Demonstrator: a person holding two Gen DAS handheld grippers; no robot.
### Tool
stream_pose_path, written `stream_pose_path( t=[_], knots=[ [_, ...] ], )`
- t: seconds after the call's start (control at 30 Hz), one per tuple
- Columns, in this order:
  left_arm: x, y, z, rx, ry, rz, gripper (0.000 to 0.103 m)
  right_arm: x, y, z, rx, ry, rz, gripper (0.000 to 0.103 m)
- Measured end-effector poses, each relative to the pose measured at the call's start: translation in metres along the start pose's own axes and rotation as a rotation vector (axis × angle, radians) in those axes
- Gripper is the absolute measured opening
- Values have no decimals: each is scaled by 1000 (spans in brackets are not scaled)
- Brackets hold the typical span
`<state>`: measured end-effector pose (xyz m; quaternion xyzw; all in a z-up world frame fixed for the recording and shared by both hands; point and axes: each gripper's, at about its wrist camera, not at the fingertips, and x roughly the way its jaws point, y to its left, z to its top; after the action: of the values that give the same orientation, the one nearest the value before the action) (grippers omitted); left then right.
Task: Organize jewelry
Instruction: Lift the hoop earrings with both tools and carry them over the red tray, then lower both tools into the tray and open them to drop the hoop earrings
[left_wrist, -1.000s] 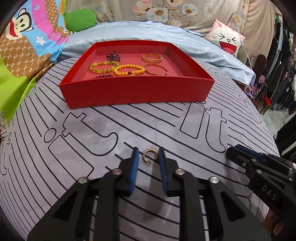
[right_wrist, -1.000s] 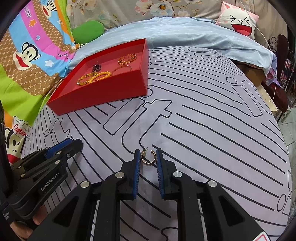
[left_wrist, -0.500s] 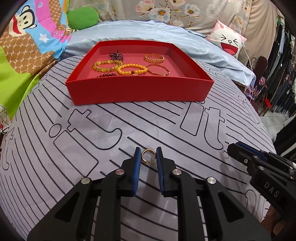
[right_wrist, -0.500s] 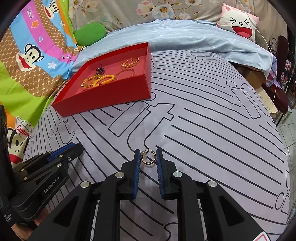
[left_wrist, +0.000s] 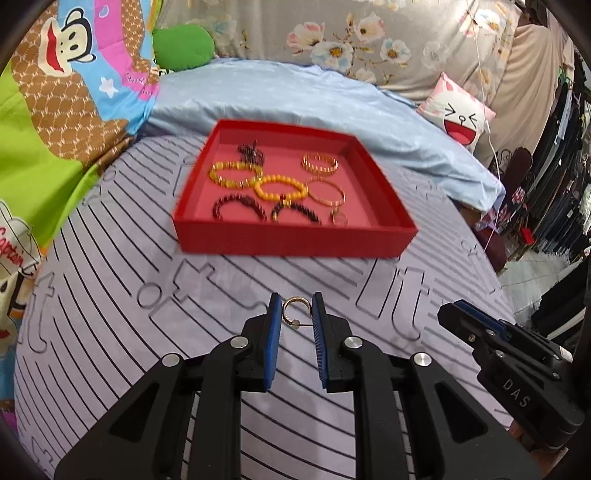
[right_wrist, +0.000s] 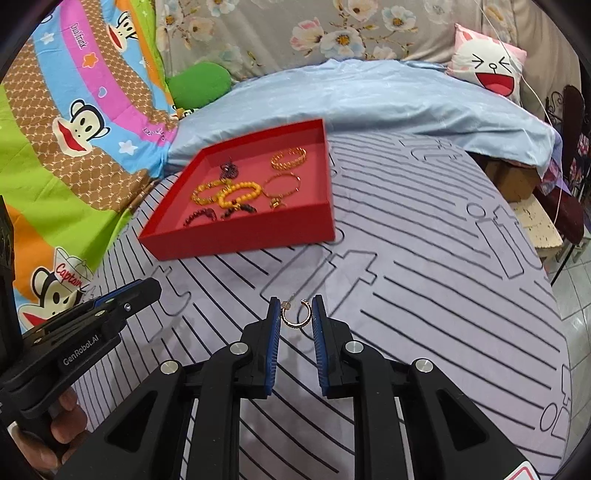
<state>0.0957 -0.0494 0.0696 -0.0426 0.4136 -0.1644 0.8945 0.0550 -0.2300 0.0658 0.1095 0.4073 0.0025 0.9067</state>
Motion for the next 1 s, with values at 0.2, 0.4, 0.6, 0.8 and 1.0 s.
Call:
stream_pose_path(
  t=[0.2,0.4,0.6,0.8,1.0],
  knots=[
    [-5,3,26,7,-34,12,16,-4,15,26,-39,-45,14,16],
    [3,6,58,17,-51,29,16,5,31,59,-76,-79,27,16],
    [17,6,96,29,-77,35,17,26,37,95,-83,-87,39,16],
    [49,5,135,45,-79,40,17,61,35,131,-79,-69,29,16],
    [89,5,159,55,-54,44,17,103,28,153,-75,-30,12,16]
  ],
)
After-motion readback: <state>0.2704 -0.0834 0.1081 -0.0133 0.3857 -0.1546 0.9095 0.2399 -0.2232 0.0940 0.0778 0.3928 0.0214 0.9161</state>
